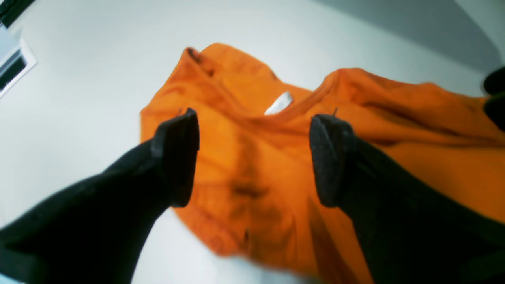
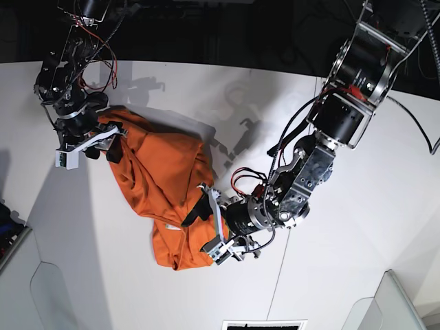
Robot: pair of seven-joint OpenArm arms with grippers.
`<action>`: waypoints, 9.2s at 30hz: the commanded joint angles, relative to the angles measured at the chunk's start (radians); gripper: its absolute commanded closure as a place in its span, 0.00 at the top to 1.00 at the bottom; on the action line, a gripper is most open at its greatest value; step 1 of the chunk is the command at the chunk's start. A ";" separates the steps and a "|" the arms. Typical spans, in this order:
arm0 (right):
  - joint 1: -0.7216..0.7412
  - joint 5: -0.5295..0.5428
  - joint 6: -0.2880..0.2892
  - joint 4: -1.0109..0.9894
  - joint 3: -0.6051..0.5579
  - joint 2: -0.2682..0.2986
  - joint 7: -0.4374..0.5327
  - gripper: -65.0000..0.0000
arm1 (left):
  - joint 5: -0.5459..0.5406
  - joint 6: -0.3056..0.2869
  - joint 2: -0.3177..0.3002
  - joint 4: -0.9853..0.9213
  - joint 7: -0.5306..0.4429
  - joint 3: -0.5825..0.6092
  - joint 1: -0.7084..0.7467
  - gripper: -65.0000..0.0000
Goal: Layout the t-shirt on the table in an organized manner, then fold the t-shirt properly
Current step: 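Reach the left gripper to the shirt and pinch a fold of fabric, then pull the shirt with both grippers, spreading it, then release with the left gripper, then regrasp the shirt edge with the left gripper near the right gripper, then drag the held fabric away from the right gripper with the left gripper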
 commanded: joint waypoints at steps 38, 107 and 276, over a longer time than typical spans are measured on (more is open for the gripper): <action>-0.003 0.076 0.080 0.047 -0.039 -0.027 -0.065 0.00 | -0.007 -0.043 0.270 -0.307 -0.097 -0.006 -0.186 0.00; 0.418 -0.287 0.037 -0.283 -0.423 0.183 0.135 0.00 | -0.309 -0.233 0.038 0.029 0.268 -0.031 0.085 0.54; 0.228 -0.111 0.021 -0.165 -0.098 0.244 0.092 0.52 | 0.216 0.514 -0.303 0.496 0.119 -0.216 0.383 0.58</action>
